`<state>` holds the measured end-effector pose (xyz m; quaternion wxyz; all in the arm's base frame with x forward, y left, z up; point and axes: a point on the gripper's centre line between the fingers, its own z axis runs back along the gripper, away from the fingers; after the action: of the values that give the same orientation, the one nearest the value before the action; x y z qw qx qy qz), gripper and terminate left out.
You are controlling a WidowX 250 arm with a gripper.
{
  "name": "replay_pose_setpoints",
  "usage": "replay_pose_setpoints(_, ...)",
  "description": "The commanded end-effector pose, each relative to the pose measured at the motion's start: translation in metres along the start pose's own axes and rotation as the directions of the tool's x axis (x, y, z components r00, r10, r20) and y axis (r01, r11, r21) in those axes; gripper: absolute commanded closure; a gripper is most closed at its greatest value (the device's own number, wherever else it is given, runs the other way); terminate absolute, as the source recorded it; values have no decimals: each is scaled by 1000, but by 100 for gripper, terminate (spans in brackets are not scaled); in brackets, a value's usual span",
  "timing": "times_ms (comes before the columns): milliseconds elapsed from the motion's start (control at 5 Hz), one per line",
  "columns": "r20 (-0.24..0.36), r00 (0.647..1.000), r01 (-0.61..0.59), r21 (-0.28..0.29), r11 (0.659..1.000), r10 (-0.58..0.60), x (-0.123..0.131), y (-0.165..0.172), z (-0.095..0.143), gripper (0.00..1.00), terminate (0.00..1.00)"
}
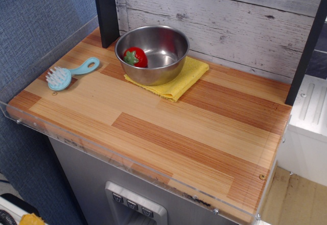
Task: Put the brush on the right side of the bowl
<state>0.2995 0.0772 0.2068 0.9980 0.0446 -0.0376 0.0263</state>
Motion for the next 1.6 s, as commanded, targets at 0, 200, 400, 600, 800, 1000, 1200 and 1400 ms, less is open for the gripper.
replay_pose_setpoints(0, 0, 1000, 0, 0, 1000, 0, 0, 0, 0, 0, 0)
replay_pose_setpoints(200, 29, 998, -48, -66, 997, 50, -22, 2, -2, 0, 0)
replay_pose_setpoints(400, 84, 996, -14, -21, 1000, 15, -33, 14, 13, 0, 0)
replay_pose_setpoints(600, 137, 990, -15, 2, 1000, 14, -44, 58, 9, 0, 0)
replay_pose_setpoints(800, 159, 987, -33, 102, 994, 17, -54, 106, 0, 0, 0)
replay_pose_setpoints(1000, 179, 983, -61, 108, 992, 41, -54, 155, -14, 0, 0)
replay_pose_setpoints(1200, 169, 985, -54, 57, 997, 43, -47, 182, -51, 0, 0)
replay_pose_setpoints(1400, 121, 992, -35, -28, 999, 38, -41, 174, -94, 0, 0)
